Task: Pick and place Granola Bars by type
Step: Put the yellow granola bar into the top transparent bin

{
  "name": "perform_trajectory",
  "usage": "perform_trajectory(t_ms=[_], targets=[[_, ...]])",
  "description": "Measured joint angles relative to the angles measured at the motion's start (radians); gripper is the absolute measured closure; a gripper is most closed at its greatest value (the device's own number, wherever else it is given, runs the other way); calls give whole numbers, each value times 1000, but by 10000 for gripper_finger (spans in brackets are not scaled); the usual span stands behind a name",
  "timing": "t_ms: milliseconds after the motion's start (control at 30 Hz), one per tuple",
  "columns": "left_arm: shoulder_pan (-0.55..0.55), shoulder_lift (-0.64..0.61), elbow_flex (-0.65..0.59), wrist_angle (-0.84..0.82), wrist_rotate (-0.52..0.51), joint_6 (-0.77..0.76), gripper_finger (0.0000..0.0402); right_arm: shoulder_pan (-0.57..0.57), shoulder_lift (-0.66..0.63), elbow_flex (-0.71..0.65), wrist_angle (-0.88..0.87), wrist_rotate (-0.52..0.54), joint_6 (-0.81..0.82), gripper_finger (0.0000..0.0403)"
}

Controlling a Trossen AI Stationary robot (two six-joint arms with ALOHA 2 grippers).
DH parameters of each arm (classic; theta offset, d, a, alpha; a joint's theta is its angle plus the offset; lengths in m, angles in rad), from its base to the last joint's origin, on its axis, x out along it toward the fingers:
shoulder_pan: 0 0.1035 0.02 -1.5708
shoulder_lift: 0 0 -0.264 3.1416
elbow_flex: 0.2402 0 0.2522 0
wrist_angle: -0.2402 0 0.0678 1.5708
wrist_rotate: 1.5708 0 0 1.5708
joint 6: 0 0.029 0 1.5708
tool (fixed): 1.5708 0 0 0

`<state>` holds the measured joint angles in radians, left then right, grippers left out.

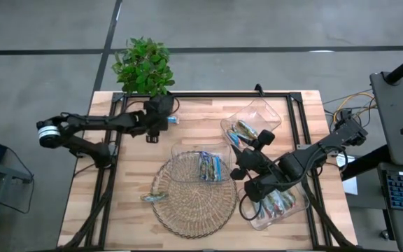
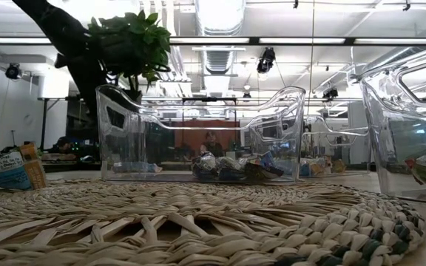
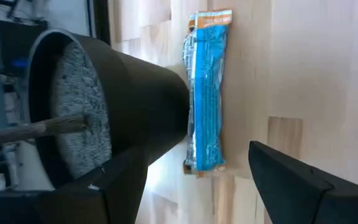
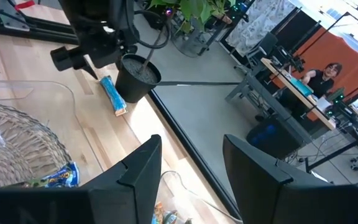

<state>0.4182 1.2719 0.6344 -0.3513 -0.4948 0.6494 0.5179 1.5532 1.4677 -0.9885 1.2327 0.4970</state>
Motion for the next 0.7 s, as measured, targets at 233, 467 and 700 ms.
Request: perform_trajectory(t_ms=[233, 467, 700], targets=[[54, 36, -1, 14, 59, -20, 144, 0, 0, 0, 0, 0, 0, 241], [60, 119, -1, 85, 64, -53, 144, 0, 0, 0, 0, 0, 0, 241], [82, 187, -1, 131, 64, -64, 145, 1, 0, 0, 0, 0, 0, 241]])
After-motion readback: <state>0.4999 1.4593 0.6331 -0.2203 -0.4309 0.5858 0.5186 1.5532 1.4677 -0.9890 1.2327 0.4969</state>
